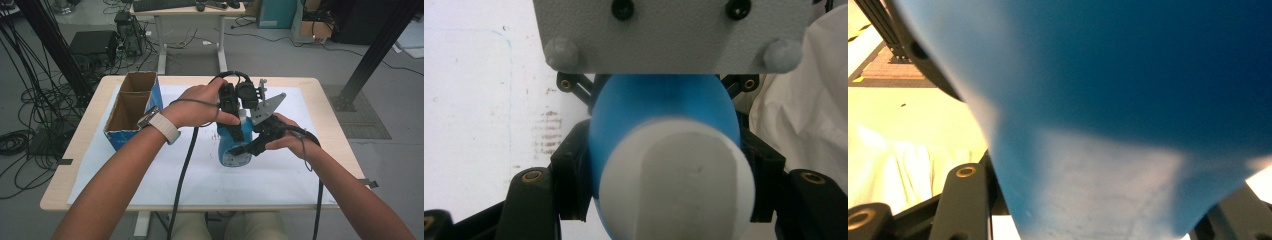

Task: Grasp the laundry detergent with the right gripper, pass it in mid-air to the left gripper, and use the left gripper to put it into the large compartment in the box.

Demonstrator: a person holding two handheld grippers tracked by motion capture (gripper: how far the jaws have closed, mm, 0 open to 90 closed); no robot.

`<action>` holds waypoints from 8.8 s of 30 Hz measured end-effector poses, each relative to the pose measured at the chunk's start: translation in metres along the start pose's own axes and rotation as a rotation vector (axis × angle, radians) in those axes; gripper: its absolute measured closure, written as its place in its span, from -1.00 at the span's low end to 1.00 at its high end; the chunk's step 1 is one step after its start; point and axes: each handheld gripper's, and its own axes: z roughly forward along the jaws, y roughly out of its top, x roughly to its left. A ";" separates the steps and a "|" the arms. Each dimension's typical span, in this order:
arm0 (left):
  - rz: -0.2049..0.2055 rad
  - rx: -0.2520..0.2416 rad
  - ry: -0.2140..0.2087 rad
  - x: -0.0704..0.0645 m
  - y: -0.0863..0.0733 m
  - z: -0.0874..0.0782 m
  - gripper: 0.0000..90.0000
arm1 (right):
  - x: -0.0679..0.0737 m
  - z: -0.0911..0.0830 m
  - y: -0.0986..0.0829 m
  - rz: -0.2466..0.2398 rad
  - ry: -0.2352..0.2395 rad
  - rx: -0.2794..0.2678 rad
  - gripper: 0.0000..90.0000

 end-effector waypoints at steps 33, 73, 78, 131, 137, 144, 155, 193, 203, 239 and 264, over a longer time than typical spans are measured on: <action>-0.003 0.002 0.002 0.000 -0.001 0.000 -0.17 | 0.000 0.000 0.001 0.002 0.000 0.006 -0.04; 0.005 0.005 0.000 0.000 0.001 0.000 -0.17 | -0.001 -0.001 0.000 -0.001 0.001 0.010 -0.04; 0.004 0.001 0.003 0.000 0.001 0.000 -0.17 | -0.001 -0.002 0.000 -0.005 0.002 0.011 -0.04; -0.007 -0.003 0.007 -0.001 0.001 -0.001 -0.17 | 0.000 -0.002 0.000 0.006 0.003 0.006 -0.04; -0.008 -0.002 0.004 0.000 0.001 -0.001 -0.17 | 0.000 -0.002 0.000 0.006 0.003 0.005 -0.04; 0.001 -0.001 0.002 0.000 0.001 -0.001 -0.17 | 0.000 -0.002 0.000 0.007 0.003 0.005 -0.04; -0.008 -0.001 0.004 0.000 0.001 -0.001 -0.17 | 0.000 -0.002 0.000 0.004 0.003 0.004 -0.04; -0.130 0.056 0.047 0.005 -0.012 -0.013 -0.17 | -0.003 -0.035 -0.050 0.187 -0.074 0.135 -0.85; -0.308 0.072 0.079 0.013 -0.018 -0.036 -0.17 | 0.001 -0.065 -0.049 0.086 -0.071 0.208 -0.93; -0.801 0.100 0.257 0.035 -0.058 -0.142 -0.17 | 0.008 -0.125 -0.083 0.185 -0.231 0.462 -0.92; -1.063 0.091 0.326 0.041 -0.104 -0.178 -0.17 | 0.006 -0.118 -0.097 0.220 -0.208 0.516 -0.91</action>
